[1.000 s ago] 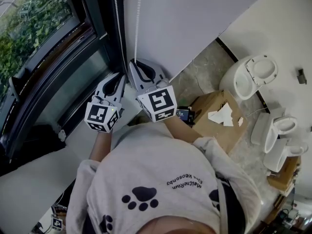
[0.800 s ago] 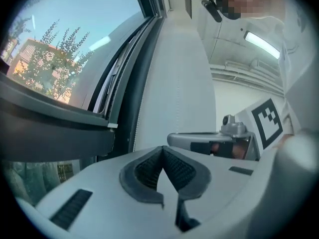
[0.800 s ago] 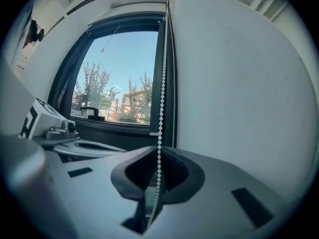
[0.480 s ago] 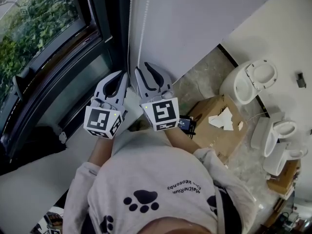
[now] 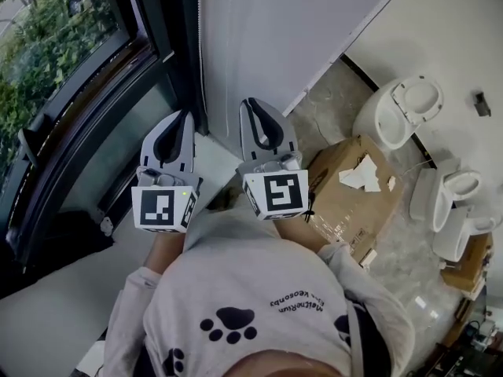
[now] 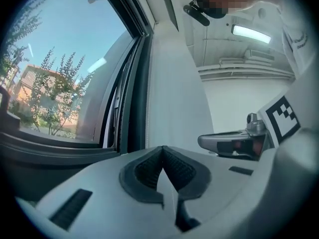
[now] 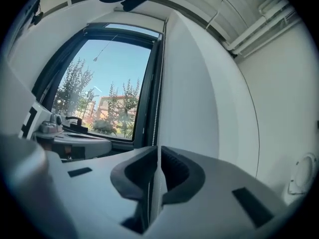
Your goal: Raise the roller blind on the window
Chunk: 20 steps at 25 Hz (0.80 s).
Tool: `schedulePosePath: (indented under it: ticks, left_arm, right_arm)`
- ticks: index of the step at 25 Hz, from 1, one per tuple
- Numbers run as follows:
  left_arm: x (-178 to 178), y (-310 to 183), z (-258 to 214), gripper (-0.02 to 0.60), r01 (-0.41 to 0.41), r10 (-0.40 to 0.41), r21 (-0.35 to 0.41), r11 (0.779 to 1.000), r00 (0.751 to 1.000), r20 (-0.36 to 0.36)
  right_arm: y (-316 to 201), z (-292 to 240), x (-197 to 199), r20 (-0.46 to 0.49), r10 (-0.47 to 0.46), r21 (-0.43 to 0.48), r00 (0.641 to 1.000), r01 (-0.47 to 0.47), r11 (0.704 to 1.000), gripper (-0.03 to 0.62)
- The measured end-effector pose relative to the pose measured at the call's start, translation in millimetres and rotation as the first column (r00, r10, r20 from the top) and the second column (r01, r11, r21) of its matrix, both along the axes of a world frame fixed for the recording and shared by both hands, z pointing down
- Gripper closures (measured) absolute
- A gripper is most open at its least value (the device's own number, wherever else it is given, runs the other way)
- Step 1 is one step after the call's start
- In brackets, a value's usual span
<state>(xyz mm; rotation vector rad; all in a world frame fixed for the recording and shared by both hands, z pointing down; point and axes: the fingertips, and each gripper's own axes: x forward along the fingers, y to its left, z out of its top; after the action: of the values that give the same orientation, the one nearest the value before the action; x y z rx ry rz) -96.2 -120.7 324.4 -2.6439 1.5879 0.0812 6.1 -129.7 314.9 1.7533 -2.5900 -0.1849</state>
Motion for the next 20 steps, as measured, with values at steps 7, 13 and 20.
schedulePosePath:
  ticks: [7, 13, 20]
  left_arm:
    - [0.9, 18.5, 2.2, 0.572, -0.008, 0.008, -0.012, 1.000, 1.000, 0.014]
    - [6.5, 24.9, 0.9, 0.572, 0.000, 0.000, -0.013, 1.000, 1.000, 0.021]
    - [14.7, 27.9, 1.8, 0.572, 0.020, -0.020, -0.024, 1.000, 1.000, 0.019]
  right_arm:
    - [20.5, 7.2, 15.9, 0.010, 0.065, -0.011, 0.998, -0.065, 0.998, 0.582]
    - [30.7, 5.3, 25.7, -0.002, 0.076, -0.002, 0.997, -0.076, 0.997, 0.585]
    - [32.0, 4.1, 22.9, -0.016, 0.018, -0.008, 1.000, -0.018, 1.000, 0.585]
